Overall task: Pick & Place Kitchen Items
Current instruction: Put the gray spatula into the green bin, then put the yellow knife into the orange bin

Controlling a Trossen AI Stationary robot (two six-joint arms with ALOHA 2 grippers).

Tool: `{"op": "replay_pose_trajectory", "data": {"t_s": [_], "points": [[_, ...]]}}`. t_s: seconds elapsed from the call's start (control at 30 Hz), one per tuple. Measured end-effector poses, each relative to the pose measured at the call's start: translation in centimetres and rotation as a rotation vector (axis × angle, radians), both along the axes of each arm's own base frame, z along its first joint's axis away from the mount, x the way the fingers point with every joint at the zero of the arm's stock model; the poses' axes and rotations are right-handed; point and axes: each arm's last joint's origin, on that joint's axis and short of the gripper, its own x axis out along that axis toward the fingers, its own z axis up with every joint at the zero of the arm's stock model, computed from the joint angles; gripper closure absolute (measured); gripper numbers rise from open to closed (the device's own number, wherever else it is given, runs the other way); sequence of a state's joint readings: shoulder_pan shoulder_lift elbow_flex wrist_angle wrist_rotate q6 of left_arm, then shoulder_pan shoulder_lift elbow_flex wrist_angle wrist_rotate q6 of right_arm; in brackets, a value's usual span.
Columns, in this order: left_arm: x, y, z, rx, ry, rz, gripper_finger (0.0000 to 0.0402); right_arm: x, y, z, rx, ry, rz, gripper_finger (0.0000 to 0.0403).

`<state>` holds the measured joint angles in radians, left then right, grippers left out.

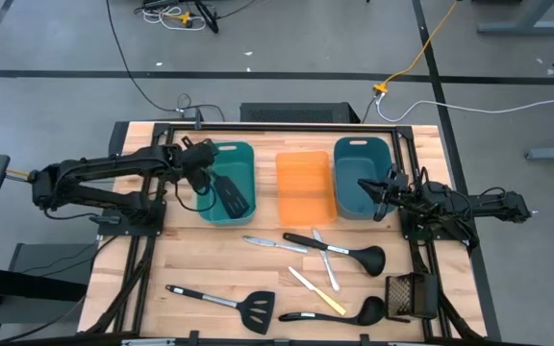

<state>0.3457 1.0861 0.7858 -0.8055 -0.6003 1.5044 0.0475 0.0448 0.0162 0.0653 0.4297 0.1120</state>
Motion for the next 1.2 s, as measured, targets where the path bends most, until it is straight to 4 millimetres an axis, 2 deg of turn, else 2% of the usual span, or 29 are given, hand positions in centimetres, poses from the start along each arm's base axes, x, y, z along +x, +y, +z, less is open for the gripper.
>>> {"op": "replay_pose_trajectory", "data": {"t_s": [0.2, 0.63, 0.8, 0.9, 1.03, 1.2], "points": [[-0.5, 0.6, -0.7, -0.021, 0.025, 0.01, 0.0288, 0.0, 0.0, 0.0, -0.014, 0.006, -0.001, 0.0372], [-0.7, 1.3, -0.7, -0.043, -0.015, 0.064, 0.0287, 0.0, 0.0, 0.0, -0.016, 0.006, -0.001, 0.0372], [-0.5, 1.4, -0.6, -0.025, -0.058, 0.086, 0.0211, 0.0, 0.0, 0.0, -0.016, 0.006, -0.001, 0.0372], [-0.3, 1.6, -0.4, -0.002, -0.077, 0.094, 0.0181, 0.0, 0.0, 0.0, -0.016, 0.007, -0.001, 0.0372], [-0.2, 1.7, -0.3, 0.046, -0.086, 0.116, 0.0173, 0.0, 0.0, 0.0, -0.016, 0.006, -0.001, 0.0372], [0.0, 1.6, 0.4, 0.104, -0.153, 0.204, 0.0189, 0.0, 0.0, 0.0, -0.016, 0.006, -0.001, 0.0372]]}}
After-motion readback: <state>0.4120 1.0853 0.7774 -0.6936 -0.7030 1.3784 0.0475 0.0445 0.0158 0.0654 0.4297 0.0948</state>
